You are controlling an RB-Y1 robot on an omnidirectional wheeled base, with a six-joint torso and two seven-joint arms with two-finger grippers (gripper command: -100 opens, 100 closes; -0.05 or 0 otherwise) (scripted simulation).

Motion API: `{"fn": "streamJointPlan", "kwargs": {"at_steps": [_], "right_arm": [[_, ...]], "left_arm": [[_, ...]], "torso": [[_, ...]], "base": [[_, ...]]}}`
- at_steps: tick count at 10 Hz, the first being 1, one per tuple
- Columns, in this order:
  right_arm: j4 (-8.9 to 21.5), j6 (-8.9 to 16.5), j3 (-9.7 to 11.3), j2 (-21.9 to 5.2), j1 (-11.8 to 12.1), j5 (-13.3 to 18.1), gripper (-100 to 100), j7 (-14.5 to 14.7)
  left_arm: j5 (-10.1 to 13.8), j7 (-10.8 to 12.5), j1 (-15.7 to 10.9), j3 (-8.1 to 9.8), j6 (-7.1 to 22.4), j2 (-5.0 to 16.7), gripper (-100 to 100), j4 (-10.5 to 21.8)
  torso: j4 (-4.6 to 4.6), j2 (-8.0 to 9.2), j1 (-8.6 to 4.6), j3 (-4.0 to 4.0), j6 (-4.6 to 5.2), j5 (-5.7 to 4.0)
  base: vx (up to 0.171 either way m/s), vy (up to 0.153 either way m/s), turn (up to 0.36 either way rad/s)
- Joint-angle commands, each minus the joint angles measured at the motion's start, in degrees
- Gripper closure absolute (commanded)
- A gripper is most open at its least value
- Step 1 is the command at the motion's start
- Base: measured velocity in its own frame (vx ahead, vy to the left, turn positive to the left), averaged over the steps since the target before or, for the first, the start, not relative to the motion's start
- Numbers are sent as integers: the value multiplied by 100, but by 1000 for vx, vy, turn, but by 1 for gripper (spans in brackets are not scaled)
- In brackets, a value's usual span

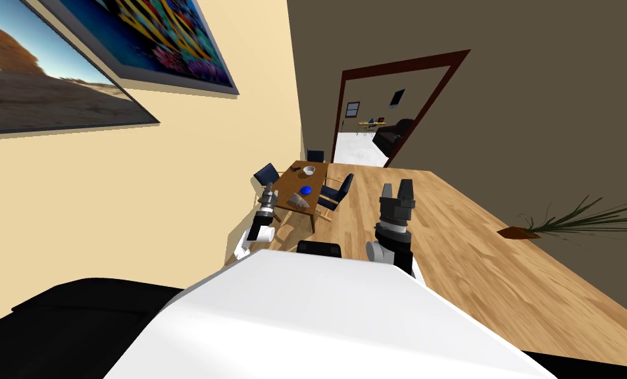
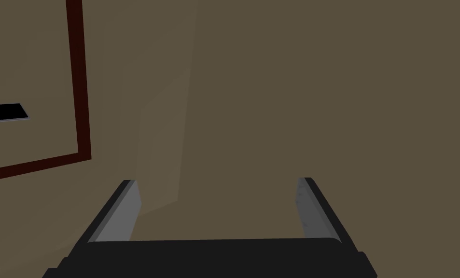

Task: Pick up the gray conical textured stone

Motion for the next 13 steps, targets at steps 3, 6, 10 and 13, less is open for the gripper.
{"fn": "streamJointPlan", "kwargs": {"at_steps": [3,6,10,13], "right_arm": [[0,0,0,0,0,0,0,0],[0,0,0,0,0,0,0,0],[0,0,0,0,1,0,0,0],[0,0,0,0,1,0,0,0]], "left_arm": [[10,39,-125,119,313,72,-100,449],[-2,39,-282,177,562,106,-100,824],[-61,-26,-644,189,1069,172,-100,1531],[-109,-93,-849,139,1321,204,-100,1979]], "torso": [[0,-1,1,0,0,0],[-1,-8,-2,-4,0,-1],[-3,-17,-10,-9,0,-3],[-5,-25,-21,-14,0,-5]], "base": [[-39,7,-21],[-21,-1,-23],[-1,-20,-38],[18,-40,-38]]}}
